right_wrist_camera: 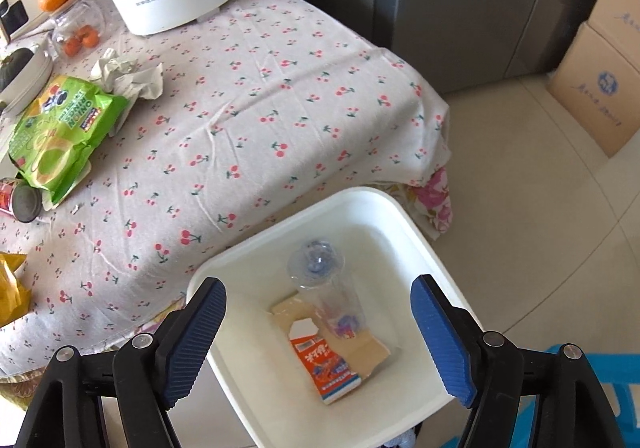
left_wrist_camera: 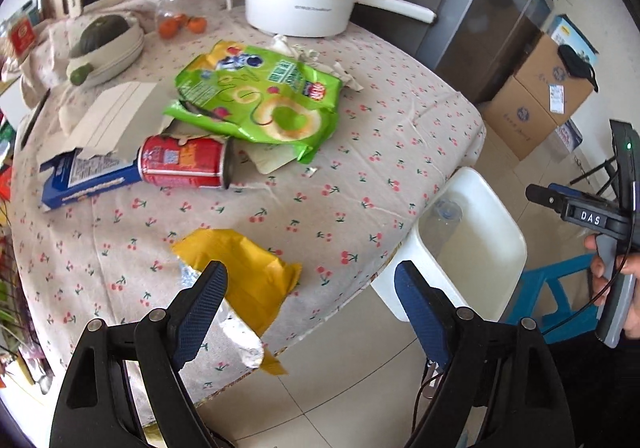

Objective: Collect trash
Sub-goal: 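Grasp the yellow foil wrapper on the table with the left gripper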

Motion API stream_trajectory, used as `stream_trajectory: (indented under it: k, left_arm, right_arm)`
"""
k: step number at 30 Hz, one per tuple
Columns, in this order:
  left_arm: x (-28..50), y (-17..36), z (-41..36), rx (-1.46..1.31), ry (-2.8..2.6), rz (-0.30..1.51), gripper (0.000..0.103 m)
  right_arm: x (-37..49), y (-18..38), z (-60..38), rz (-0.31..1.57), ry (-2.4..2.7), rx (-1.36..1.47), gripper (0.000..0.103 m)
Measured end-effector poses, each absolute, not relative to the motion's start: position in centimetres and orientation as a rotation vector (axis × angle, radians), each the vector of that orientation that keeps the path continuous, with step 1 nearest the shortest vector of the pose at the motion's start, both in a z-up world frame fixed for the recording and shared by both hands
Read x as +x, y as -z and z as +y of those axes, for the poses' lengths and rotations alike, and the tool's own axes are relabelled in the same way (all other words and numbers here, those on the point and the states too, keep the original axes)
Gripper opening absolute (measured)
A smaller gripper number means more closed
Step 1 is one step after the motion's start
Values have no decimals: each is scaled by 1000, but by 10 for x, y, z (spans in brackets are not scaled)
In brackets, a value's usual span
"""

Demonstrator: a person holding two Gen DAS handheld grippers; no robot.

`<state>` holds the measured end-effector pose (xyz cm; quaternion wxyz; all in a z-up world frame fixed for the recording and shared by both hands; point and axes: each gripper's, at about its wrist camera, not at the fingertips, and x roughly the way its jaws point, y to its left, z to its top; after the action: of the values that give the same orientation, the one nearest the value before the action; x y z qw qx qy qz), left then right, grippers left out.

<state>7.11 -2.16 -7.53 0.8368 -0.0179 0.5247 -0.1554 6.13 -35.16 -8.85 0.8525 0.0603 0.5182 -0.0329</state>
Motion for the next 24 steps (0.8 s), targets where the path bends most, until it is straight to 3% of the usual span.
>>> stream_trajectory:
  k: [10, 12, 14, 18, 21, 24]
  left_arm:
    - [95, 107, 38, -225, 233, 1196, 84]
    - [102, 115, 41, -246, 219, 1210, 74]
    - [105, 121, 45, -279, 214, 1217, 57]
    - [109, 126, 42, -308, 226, 1227, 53]
    - [113, 129, 40, -315, 225, 1220, 44]
    - [117, 135, 40, -330, 232, 1213, 28]
  right_arm:
    - [77, 88, -301, 1097, 8, 68, 81]
    - [80, 89, -294, 1100, -2, 59, 81]
    - [81, 90, -288, 1103, -9, 52, 81]
    - [84, 91, -279, 1109, -17, 47, 81]
    - [86, 93, -276, 1113, -19, 41, 81]
    - [87, 95, -273, 1118, -17, 36, 81]
